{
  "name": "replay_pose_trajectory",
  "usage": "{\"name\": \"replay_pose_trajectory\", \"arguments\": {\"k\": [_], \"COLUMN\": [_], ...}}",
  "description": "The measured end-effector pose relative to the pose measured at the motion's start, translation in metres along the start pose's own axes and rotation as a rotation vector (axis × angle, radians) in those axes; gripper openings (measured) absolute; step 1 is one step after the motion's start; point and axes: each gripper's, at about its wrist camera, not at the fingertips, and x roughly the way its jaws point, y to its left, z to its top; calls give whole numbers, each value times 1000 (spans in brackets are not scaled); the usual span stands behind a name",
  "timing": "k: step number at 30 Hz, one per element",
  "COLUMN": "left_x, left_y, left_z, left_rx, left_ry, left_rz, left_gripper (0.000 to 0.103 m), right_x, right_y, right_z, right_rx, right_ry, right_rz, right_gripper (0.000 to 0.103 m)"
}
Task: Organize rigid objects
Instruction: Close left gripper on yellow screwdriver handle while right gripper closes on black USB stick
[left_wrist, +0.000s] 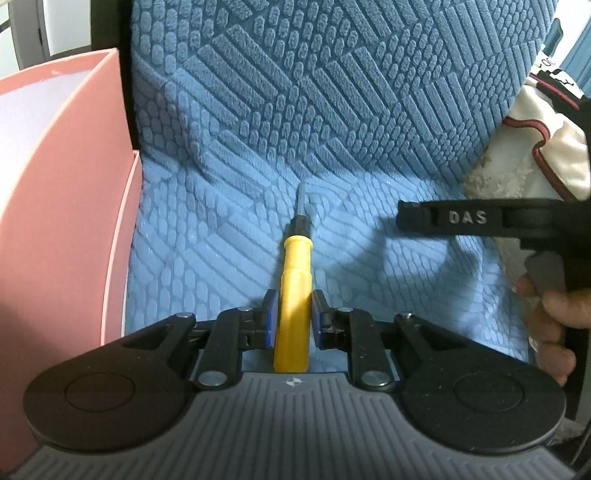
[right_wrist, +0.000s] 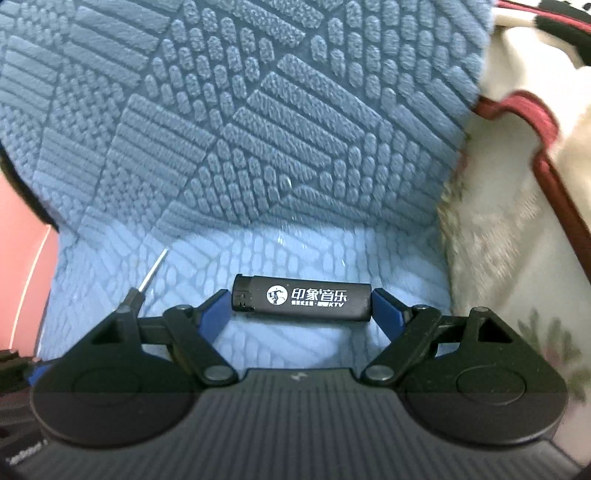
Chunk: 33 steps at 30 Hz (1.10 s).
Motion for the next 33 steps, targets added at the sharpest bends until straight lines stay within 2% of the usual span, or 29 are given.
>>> {"name": "replay_pose_trajectory", "arguments": {"k": [11, 16, 33], "left_x": [-29, -44, -102], "left_y": [-9, -13, -26], "left_z": [-39, -55, -128], "left_rx": [-16, -9, 16], "left_ry": [10, 23, 21], "left_rz": [-18, -26, -11], "left_gripper": [22, 22, 22], "right_x": [-39, -63, -119], "right_y": [7, -5, 8], "right_z": [-49, -67, -136], "right_rx": [68, 112, 120], "right_ry": [4, -2, 5], "right_rz": [-6, -23, 13], "right_gripper": [85, 85, 85]}}
